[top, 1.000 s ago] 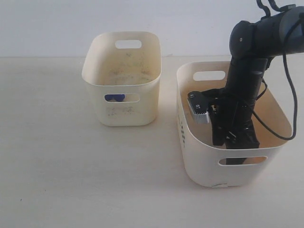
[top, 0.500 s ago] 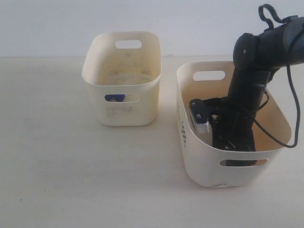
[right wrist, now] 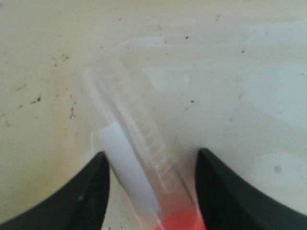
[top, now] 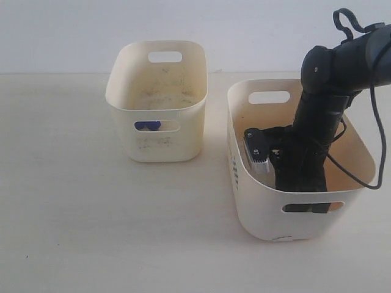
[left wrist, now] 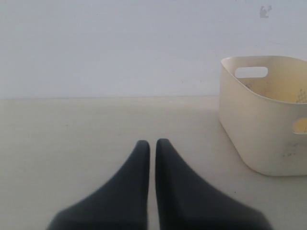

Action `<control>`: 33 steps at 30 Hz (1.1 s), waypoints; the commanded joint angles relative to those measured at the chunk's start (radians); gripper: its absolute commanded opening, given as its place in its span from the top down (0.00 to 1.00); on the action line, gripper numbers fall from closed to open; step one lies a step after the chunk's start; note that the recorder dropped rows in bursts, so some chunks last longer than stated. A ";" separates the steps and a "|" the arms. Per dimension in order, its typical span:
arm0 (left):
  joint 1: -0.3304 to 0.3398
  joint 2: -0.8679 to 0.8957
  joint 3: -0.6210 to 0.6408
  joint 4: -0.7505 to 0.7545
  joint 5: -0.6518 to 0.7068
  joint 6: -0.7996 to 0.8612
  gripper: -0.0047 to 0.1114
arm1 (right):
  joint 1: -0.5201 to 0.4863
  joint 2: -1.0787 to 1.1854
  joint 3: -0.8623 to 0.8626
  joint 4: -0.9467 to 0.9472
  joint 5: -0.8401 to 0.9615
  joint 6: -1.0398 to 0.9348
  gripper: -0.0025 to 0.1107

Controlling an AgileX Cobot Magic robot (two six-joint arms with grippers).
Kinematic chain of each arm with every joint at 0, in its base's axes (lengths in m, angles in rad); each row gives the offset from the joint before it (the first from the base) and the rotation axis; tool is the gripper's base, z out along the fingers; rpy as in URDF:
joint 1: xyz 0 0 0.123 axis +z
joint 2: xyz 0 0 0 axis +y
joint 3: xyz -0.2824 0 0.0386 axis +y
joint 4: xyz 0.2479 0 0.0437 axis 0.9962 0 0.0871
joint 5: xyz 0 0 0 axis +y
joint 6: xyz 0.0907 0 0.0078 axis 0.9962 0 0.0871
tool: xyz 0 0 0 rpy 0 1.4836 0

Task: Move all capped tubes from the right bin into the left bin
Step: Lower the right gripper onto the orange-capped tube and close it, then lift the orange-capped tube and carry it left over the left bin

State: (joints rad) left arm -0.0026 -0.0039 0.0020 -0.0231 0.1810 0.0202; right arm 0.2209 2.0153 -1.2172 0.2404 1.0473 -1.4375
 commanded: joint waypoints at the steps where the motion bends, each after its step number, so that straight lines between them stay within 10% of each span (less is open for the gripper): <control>1: -0.007 0.004 -0.002 -0.003 -0.009 -0.004 0.92 | -0.002 0.020 0.019 -0.065 0.025 0.004 0.61; 12: -0.007 0.004 -0.002 -0.003 -0.009 -0.004 0.92 | -0.002 0.020 0.019 -0.108 0.003 0.024 0.69; 17: -0.007 0.004 -0.002 -0.003 -0.009 -0.004 0.92 | -0.002 0.020 0.019 -0.108 0.000 0.024 0.97; 33: -0.007 0.004 -0.002 -0.003 -0.009 -0.004 0.92 | -0.002 -0.054 -0.004 -0.113 -0.054 0.042 0.98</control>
State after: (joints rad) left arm -0.0026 -0.0039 0.0020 -0.0231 0.1810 0.0202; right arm 0.2209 1.9852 -1.2049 0.1388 0.9991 -1.4019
